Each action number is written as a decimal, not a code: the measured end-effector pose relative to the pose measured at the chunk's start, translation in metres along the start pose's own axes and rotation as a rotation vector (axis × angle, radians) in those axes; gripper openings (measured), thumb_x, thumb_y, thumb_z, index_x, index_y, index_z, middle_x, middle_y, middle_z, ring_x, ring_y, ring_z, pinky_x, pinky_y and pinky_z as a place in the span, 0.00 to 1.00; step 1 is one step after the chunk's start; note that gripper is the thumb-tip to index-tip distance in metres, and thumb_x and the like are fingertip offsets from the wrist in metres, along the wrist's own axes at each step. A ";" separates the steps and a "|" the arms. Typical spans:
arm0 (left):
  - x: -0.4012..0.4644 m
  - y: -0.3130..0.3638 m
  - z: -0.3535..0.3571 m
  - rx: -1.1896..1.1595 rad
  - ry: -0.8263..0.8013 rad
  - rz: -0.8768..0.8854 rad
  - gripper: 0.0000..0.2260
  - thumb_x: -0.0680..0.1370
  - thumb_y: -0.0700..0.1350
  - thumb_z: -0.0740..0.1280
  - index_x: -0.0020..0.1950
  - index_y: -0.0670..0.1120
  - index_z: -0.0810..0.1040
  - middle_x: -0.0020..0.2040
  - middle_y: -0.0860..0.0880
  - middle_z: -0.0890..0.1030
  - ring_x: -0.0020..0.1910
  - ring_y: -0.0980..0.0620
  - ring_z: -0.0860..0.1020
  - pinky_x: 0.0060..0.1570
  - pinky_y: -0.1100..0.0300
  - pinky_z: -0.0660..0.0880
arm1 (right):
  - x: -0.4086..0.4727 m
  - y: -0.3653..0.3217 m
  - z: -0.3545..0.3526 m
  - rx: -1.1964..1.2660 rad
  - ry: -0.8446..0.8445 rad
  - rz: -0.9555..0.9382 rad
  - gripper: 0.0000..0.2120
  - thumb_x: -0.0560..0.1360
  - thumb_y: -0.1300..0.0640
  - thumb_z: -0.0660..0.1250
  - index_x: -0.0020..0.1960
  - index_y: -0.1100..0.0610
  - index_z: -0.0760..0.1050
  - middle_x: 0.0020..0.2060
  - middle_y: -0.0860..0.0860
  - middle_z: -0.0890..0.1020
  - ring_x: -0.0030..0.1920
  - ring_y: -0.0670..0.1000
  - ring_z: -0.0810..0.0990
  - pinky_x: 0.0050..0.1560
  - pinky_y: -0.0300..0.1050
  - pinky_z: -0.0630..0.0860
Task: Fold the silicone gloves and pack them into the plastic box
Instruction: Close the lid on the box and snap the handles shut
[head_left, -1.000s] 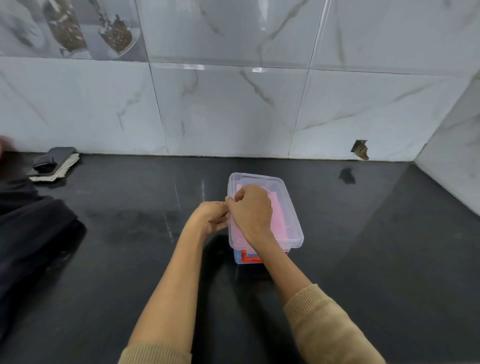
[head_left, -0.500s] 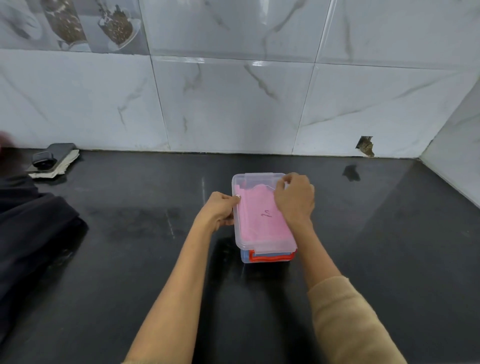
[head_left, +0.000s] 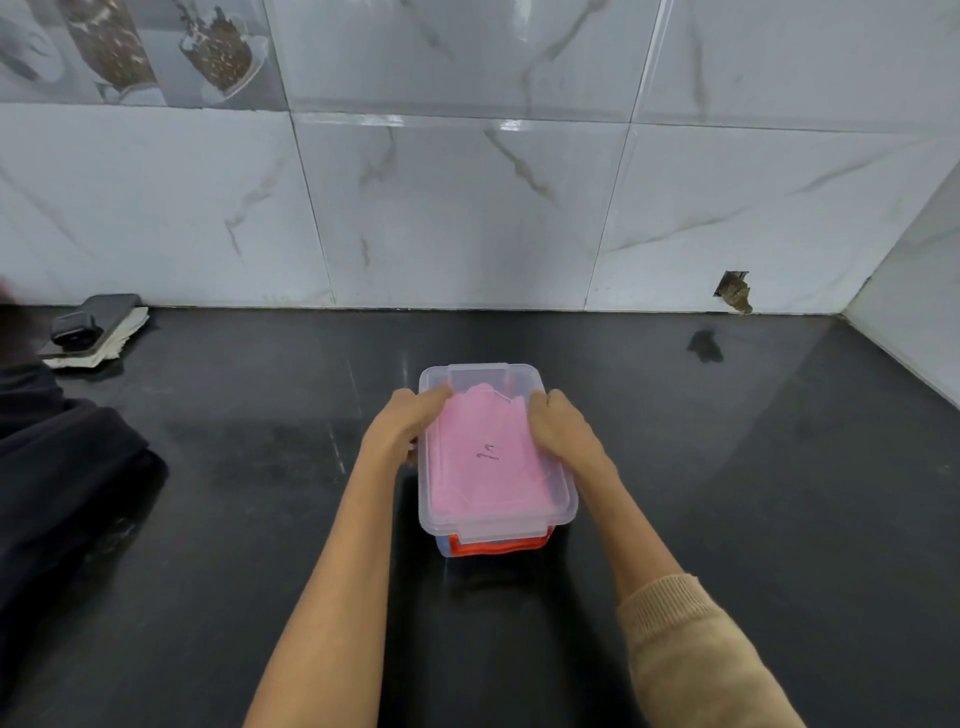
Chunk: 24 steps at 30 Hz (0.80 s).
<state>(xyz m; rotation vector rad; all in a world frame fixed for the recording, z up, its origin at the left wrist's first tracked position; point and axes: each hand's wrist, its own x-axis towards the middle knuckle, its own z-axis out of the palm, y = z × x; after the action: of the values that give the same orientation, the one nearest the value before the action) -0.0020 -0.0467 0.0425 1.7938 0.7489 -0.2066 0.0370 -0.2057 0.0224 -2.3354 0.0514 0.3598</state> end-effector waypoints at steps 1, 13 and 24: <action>0.003 0.002 -0.001 0.058 0.045 0.032 0.30 0.80 0.56 0.57 0.75 0.39 0.59 0.66 0.40 0.72 0.61 0.42 0.74 0.56 0.50 0.71 | 0.001 -0.003 0.001 -0.001 -0.044 0.017 0.25 0.82 0.50 0.45 0.74 0.62 0.59 0.70 0.60 0.69 0.66 0.60 0.71 0.64 0.53 0.67; 0.040 0.002 0.000 0.290 0.246 0.285 0.24 0.84 0.48 0.45 0.50 0.35 0.76 0.52 0.35 0.80 0.46 0.44 0.76 0.48 0.55 0.70 | 0.052 -0.028 0.018 0.021 0.041 -0.126 0.25 0.81 0.41 0.45 0.37 0.56 0.67 0.35 0.52 0.73 0.40 0.54 0.74 0.43 0.45 0.69; 0.059 0.003 0.000 0.165 0.124 0.120 0.34 0.74 0.69 0.57 0.62 0.42 0.76 0.58 0.44 0.78 0.48 0.47 0.76 0.47 0.57 0.71 | 0.068 -0.021 0.023 0.035 0.107 -0.109 0.27 0.78 0.37 0.55 0.33 0.58 0.66 0.28 0.50 0.69 0.29 0.48 0.67 0.31 0.40 0.64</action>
<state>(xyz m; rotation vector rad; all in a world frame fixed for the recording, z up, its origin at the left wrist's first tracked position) 0.0460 -0.0247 0.0166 2.0166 0.7256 -0.0791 0.0999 -0.1694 0.0026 -2.3104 -0.0170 0.1781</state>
